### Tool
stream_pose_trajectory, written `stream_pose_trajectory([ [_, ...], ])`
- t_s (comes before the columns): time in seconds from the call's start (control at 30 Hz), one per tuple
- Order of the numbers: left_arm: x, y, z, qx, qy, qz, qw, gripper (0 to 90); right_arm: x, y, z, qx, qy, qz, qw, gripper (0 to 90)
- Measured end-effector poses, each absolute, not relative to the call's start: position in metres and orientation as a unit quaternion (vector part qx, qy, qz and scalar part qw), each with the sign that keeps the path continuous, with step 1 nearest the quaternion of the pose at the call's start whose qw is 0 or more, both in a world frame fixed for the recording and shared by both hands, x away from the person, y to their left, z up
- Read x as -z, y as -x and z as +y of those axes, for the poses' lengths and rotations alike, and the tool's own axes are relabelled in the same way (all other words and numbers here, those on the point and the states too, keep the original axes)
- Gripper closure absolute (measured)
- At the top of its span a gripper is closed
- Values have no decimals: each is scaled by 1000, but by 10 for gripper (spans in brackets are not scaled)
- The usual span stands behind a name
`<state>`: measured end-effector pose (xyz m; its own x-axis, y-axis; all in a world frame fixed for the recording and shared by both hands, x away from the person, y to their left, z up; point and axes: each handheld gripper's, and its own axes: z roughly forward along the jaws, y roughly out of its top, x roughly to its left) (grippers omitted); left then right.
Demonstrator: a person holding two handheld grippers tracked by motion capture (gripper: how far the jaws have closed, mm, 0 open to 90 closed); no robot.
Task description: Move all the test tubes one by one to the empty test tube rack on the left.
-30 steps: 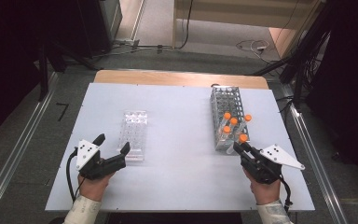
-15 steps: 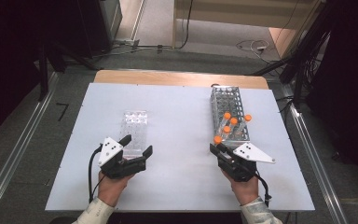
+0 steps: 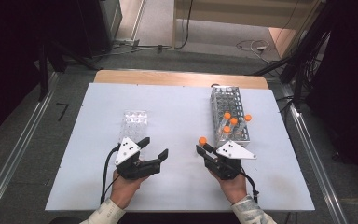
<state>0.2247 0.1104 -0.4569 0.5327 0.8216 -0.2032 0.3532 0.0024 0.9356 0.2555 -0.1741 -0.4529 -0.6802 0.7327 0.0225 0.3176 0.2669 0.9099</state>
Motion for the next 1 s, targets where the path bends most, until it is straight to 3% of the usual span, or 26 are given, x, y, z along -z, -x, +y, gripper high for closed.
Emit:
stream_pose_trajectory([
  [1.0,444,-232,66,-193,-702,372,576,529,458,-251,-130,-498,-296,798,166,721],
])
